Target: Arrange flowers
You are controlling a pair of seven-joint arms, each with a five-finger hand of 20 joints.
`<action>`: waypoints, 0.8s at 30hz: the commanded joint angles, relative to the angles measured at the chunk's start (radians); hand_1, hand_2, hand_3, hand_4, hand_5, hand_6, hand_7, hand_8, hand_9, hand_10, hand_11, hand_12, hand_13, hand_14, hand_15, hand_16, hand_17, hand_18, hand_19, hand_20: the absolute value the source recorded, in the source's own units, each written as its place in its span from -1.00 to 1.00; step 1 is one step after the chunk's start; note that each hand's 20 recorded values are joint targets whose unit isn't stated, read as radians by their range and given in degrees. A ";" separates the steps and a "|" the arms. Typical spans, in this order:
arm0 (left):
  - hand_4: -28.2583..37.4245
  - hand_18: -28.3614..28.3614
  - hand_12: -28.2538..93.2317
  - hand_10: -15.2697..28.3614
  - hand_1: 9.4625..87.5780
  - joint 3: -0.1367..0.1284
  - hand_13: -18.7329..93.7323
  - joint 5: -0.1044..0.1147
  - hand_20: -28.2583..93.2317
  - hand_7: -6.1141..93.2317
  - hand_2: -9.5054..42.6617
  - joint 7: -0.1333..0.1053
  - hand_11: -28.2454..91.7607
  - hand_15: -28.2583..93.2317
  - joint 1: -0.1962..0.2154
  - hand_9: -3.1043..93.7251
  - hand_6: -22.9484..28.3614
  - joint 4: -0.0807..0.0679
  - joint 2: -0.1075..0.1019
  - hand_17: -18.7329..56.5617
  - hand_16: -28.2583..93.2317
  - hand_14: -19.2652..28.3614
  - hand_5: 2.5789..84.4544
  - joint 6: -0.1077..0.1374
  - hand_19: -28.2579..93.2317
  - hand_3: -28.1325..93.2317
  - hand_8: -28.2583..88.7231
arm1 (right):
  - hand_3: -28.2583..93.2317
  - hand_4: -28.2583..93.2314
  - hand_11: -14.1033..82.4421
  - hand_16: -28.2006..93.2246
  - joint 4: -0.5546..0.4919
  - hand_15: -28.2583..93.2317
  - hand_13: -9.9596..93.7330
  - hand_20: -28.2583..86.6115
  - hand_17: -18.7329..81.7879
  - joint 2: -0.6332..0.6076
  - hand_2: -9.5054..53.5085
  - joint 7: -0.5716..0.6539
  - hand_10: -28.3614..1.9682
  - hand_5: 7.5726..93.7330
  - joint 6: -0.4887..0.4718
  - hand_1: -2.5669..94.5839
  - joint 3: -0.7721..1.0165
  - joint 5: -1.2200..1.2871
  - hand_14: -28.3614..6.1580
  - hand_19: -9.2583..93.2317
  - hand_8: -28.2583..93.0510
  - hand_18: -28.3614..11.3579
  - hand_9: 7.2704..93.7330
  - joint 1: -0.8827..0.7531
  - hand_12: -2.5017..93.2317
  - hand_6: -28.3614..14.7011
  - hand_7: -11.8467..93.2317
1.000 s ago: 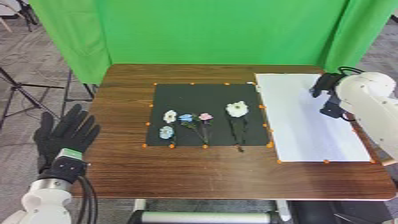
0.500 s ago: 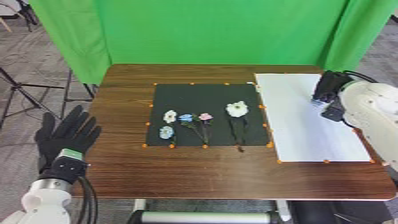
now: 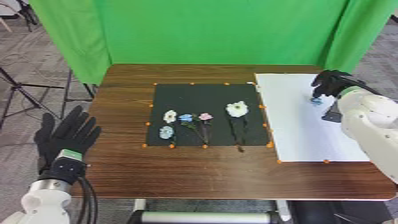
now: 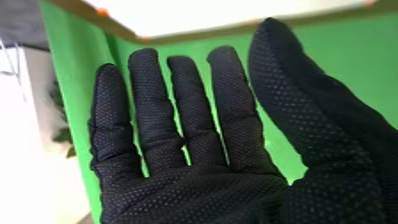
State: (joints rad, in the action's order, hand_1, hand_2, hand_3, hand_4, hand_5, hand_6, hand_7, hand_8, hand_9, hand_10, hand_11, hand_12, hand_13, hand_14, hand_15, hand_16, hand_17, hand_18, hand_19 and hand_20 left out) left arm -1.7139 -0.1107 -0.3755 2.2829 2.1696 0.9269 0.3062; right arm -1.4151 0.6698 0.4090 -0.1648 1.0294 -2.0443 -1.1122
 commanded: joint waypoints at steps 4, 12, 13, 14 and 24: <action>-1.00 0.39 -0.41 0.30 -0.57 -0.005 -0.46 -0.008 -0.40 -0.50 -0.17 0.009 -0.15 -0.03 0.012 -0.43 0.13 0.000 0.009 -0.64 -0.70 0.32 -0.21 -0.014 -0.09 0.58 -0.71 | 0.85 -1.00 -0.41 -0.41 0.064 0.08 -0.22 -0.12 -0.27 0.043 -1.00 0.056 0.04 -0.28 -0.171 -0.18 -0.016 0.018 -0.19 0.37 -0.82 -0.56 -0.34 0.010 -0.72 0.22 -0.29; -1.00 0.40 -0.41 0.32 -0.57 0.000 -0.41 -0.048 -0.40 -0.51 -0.17 0.040 -0.14 0.02 -0.002 -0.40 0.14 -0.013 0.015 -0.63 -0.70 0.35 -0.21 -0.040 -0.09 0.58 -0.71 | 0.79 -1.00 -0.12 -0.15 0.062 0.28 0.22 -0.02 -0.13 0.046 -1.00 0.015 0.19 0.10 -0.001 0.07 -0.061 -0.051 0.21 0.58 -0.86 -0.51 0.24 -0.049 -0.55 0.39 -0.15; -1.00 0.40 -0.41 0.32 -0.57 0.004 -0.41 -0.055 -0.40 -0.52 -0.17 0.054 -0.15 0.02 -0.013 -0.40 0.14 -0.015 0.021 -0.64 -0.70 0.35 -0.21 -0.026 -0.09 0.58 -0.71 | 0.74 -1.00 -0.21 -0.08 0.059 0.24 0.26 0.00 -0.12 0.048 -1.00 0.017 0.29 0.13 0.005 0.12 -0.061 -0.060 0.29 0.57 -0.83 -0.51 0.33 -0.054 -0.38 0.40 -0.13; -1.00 0.40 -0.41 0.32 -0.57 0.011 -0.41 -0.036 -0.40 -0.52 -0.17 0.041 -0.15 0.02 -0.019 -0.40 0.14 -0.017 0.016 -0.63 -0.70 0.35 -0.21 -0.032 -0.09 0.58 -0.71 | 0.70 -1.00 -0.31 -0.03 0.059 0.21 0.29 0.00 -0.11 0.047 -1.00 0.017 0.35 0.16 0.010 0.16 -0.073 -0.068 0.35 0.57 -0.78 -0.51 0.42 -0.049 -0.25 0.42 -0.11; -1.00 0.39 -0.41 0.32 -0.58 0.026 -0.42 -0.035 -0.40 -0.51 -0.17 0.037 -0.15 0.02 -0.032 -0.40 0.14 -0.024 0.009 -0.64 -0.70 0.35 -0.22 -0.027 -0.09 0.58 -0.71 | 0.61 -1.00 -0.31 0.23 -0.010 0.15 0.56 0.16 0.03 0.036 -1.00 0.029 0.52 0.41 0.230 0.37 -0.051 -0.101 0.57 0.67 -0.60 -0.46 0.71 -0.096 0.07 0.45 0.09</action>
State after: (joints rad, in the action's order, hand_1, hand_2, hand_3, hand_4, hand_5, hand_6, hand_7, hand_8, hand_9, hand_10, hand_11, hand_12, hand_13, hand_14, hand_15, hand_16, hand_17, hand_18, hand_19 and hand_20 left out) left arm -1.6902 -0.1532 -0.3334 2.2457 2.1447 0.9387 0.2801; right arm -1.3718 0.7123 0.4168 -0.0984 0.9780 -2.1201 -1.1511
